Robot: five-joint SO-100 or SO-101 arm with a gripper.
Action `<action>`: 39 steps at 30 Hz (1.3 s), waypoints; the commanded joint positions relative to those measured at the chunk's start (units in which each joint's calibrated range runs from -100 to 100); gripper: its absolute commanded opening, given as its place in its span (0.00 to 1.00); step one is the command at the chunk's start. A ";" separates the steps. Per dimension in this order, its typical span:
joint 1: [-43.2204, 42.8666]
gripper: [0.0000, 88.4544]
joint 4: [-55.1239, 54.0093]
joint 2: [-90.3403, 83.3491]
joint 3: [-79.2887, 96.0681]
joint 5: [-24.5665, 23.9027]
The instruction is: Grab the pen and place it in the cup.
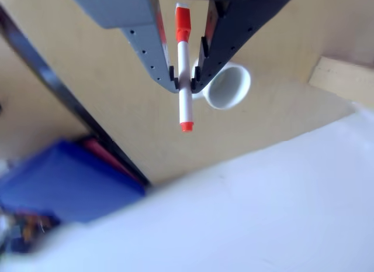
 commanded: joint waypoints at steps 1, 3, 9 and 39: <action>-2.38 0.01 -12.93 -4.43 6.13 3.20; -3.30 0.01 -19.90 -5.42 9.93 4.04; -5.81 0.01 -32.89 -5.75 13.83 4.36; -15.07 0.01 -58.35 18.89 9.39 3.67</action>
